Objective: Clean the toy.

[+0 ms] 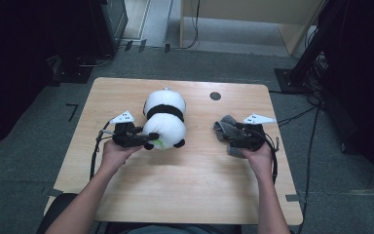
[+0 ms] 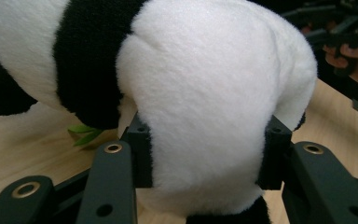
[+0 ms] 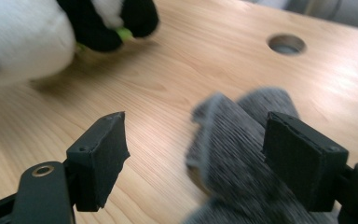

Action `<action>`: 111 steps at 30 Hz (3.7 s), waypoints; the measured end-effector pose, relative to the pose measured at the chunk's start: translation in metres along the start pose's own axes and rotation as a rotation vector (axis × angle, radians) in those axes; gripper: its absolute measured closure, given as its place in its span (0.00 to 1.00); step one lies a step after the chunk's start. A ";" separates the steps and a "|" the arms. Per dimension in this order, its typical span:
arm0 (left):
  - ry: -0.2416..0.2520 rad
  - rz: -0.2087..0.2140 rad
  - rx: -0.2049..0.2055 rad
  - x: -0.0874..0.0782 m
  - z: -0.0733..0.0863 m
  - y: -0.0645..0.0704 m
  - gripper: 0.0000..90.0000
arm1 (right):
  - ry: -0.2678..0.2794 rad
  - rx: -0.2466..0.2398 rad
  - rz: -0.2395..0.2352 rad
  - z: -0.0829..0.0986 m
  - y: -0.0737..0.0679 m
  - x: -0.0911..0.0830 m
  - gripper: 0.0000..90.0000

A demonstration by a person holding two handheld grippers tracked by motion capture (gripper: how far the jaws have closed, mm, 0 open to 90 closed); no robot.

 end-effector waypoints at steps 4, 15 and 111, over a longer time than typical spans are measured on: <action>0.008 -0.002 -0.011 0.002 -0.002 -0.001 0.58 | -0.026 0.011 0.100 0.011 0.015 -0.005 0.28; -0.009 -0.009 -0.019 0.002 0.000 -0.001 0.57 | -0.088 0.038 0.180 0.027 0.038 0.017 0.42; 0.033 -0.059 -0.088 0.002 -0.015 0.019 0.55 | -0.085 -0.256 -0.287 -0.012 -0.168 0.092 0.86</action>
Point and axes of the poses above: each handheld gripper's, and its own axes: x roughly forward along the jaws, z roughly out of its underside, y roughly to its right, the point moved 7 cm from there along x, roughly forward along the jaws, and after that the axes turned 7 degrees about -z, right-handed, at the moved point
